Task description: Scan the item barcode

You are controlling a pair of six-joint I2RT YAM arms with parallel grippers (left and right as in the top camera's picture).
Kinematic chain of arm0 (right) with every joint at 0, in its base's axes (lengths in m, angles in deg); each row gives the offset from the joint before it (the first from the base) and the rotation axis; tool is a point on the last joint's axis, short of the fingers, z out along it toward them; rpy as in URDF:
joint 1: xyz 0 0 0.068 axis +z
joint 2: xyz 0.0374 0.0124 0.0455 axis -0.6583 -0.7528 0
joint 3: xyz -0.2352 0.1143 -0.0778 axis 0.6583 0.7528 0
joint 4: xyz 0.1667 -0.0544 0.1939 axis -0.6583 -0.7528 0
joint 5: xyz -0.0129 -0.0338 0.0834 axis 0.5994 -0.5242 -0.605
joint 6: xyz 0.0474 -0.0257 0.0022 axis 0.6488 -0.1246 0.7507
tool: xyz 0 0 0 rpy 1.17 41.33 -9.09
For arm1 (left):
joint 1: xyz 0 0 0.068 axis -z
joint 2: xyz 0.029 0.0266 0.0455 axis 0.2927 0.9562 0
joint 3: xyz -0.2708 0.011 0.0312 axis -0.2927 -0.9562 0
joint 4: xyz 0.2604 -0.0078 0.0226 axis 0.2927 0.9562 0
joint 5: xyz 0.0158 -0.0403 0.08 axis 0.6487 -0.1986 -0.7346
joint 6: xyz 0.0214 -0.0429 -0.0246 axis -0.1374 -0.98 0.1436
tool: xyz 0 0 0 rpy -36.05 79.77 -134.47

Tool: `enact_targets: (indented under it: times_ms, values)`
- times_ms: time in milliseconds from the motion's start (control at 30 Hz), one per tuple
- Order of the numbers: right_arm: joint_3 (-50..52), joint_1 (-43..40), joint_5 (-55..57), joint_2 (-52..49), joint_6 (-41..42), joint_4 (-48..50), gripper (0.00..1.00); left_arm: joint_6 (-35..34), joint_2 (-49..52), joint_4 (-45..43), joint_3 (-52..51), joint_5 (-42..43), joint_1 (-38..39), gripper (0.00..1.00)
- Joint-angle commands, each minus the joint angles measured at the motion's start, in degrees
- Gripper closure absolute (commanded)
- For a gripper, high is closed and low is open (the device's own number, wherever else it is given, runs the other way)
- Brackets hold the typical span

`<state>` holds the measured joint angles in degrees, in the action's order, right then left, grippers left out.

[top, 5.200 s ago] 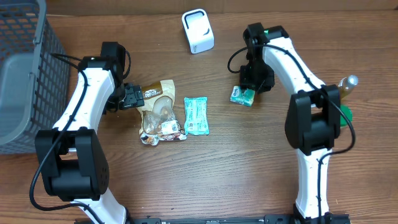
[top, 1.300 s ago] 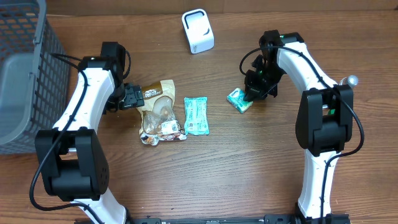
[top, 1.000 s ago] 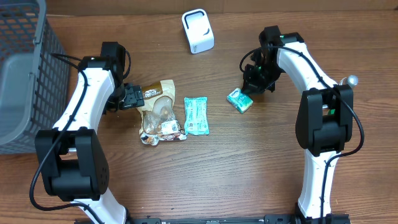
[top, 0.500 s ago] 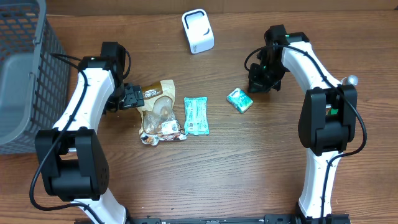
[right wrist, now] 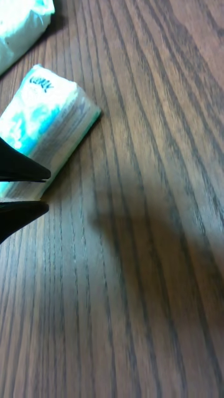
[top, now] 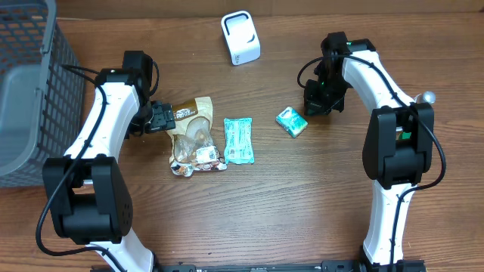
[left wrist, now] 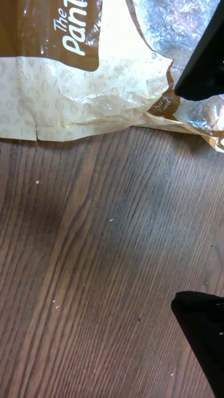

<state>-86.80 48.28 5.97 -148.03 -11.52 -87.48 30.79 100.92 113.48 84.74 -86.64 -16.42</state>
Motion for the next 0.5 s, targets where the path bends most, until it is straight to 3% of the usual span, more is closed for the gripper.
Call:
enact_targets:
  times_ms: [0,467]
  values:
    - [0.1,0.0,1.1,-0.9,0.5,-0.7,0.92,1.1,0.4,0.0,0.9,-0.5,-0.2,0.0]
    - [0.1,0.1,0.7,-0.9,0.4,0.0,0.91,1.1,0.4,-0.1,0.9,-0.5,-0.2,0.01]
